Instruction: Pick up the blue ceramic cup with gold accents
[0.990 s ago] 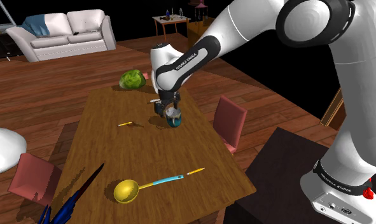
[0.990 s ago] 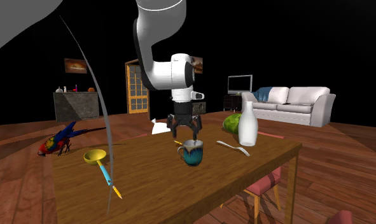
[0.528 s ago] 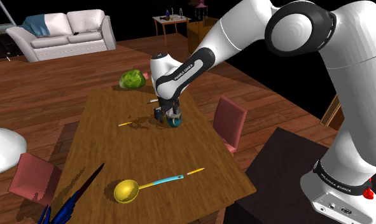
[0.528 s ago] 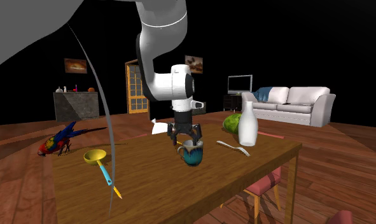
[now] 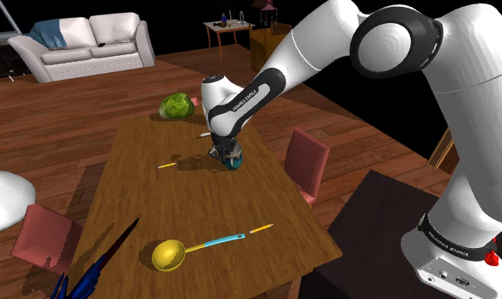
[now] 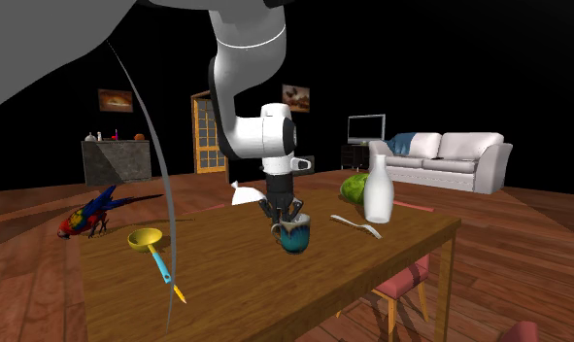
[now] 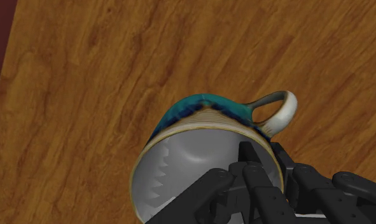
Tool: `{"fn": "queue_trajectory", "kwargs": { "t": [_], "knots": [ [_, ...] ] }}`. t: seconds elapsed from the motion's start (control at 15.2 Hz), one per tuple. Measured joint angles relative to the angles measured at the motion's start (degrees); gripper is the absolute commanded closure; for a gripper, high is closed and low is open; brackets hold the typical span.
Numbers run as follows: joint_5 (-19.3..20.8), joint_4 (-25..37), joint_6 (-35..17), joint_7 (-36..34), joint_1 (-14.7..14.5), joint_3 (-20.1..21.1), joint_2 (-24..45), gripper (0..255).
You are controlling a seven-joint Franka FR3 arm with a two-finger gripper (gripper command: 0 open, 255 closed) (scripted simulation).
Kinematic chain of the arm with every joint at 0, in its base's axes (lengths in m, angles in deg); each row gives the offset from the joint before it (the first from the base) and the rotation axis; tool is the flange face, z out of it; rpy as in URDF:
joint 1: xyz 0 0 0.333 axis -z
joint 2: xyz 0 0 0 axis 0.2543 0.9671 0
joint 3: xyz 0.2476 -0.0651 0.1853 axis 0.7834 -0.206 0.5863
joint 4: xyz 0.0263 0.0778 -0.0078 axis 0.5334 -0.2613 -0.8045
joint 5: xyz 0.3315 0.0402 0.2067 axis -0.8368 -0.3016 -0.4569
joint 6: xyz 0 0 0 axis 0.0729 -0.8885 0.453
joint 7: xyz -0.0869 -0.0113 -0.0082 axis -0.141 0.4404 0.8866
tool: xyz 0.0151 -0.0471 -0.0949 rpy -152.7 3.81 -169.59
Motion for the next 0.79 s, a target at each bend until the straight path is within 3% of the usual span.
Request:
{"fn": "queue_trajectory", "kwargs": {
  "t": [0.79],
  "knots": [
    [-0.46, 0.24, 3.03, 0.40, 0.23, 0.34, -2.81, 255]
  ]
}}
